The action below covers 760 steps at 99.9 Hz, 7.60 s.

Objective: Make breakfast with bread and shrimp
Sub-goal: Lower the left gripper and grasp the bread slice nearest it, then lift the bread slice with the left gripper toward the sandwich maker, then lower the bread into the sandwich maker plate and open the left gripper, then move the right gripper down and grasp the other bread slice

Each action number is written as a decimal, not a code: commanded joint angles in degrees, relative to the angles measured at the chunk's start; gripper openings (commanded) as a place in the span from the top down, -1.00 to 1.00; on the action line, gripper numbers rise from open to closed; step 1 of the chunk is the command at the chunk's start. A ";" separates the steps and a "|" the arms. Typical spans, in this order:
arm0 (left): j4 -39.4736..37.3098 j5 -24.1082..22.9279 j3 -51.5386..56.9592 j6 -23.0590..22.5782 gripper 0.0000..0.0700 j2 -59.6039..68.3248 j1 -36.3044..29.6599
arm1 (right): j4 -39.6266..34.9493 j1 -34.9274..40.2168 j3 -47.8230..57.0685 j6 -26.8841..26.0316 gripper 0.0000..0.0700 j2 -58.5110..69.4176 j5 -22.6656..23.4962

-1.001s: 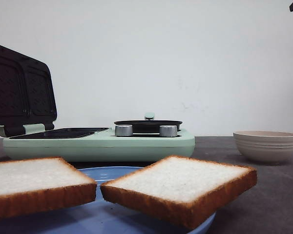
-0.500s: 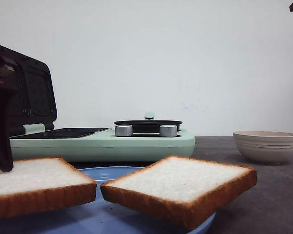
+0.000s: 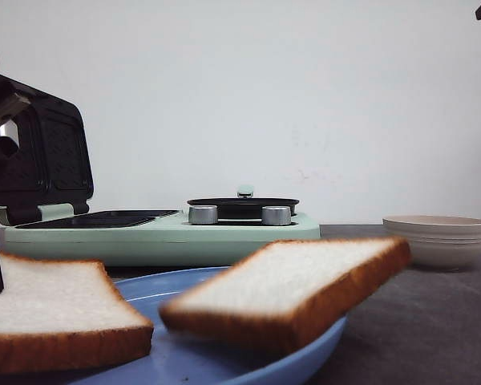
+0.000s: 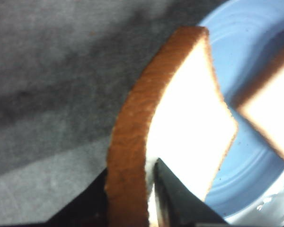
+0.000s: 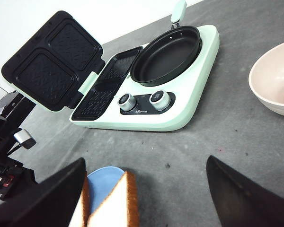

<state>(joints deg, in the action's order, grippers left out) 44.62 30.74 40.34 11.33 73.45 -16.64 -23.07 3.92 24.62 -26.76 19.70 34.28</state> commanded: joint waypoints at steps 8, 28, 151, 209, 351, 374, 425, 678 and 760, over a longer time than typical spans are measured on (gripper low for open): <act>0.66 1.68 0.44 -1.86 1.00 0.07 -0.15 | 0.70 0.13 0.57 0.87 -0.46 0.04 -0.22; -1.51 7.85 0.59 -0.09 1.00 -5.27 -0.17 | 0.68 0.13 0.57 0.85 -0.46 0.04 -0.20; -46.71 -26.99 24.61 -2.51 0.99 3.63 -1.99 | -0.15 3.93 0.57 5.22 -0.46 0.04 -4.61; -32.15 -48.26 48.74 -23.65 0.99 24.06 -7.10 | -0.22 3.93 0.57 6.23 -0.46 0.04 -5.90; -34.45 -41.62 48.74 -65.05 0.99 35.39 -5.81 | -4.44 4.52 0.57 8.79 -0.46 0.04 -7.78; -35.63 -51.34 48.74 -41.64 0.99 35.45 -4.90 | -4.42 4.61 0.57 8.83 -0.45 0.04 -7.85; -32.44 -56.17 48.76 -29.81 0.99 35.67 -4.63 | -4.44 4.61 0.57 8.81 -0.46 0.04 -8.44; -24.98 -53.64 63.60 -19.45 -0.33 40.33 -7.04 | -4.07 4.59 0.57 9.88 -0.45 0.07 -10.84; 3.32 -47.19 72.63 -9.64 0.97 8.37 -7.74 | -2.19 4.59 0.55 4.17 -0.12 10.88 -6.14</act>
<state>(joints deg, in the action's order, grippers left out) 46.94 -16.56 111.26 1.67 84.66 -24.14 -27.03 8.27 24.62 -19.66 28.58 26.09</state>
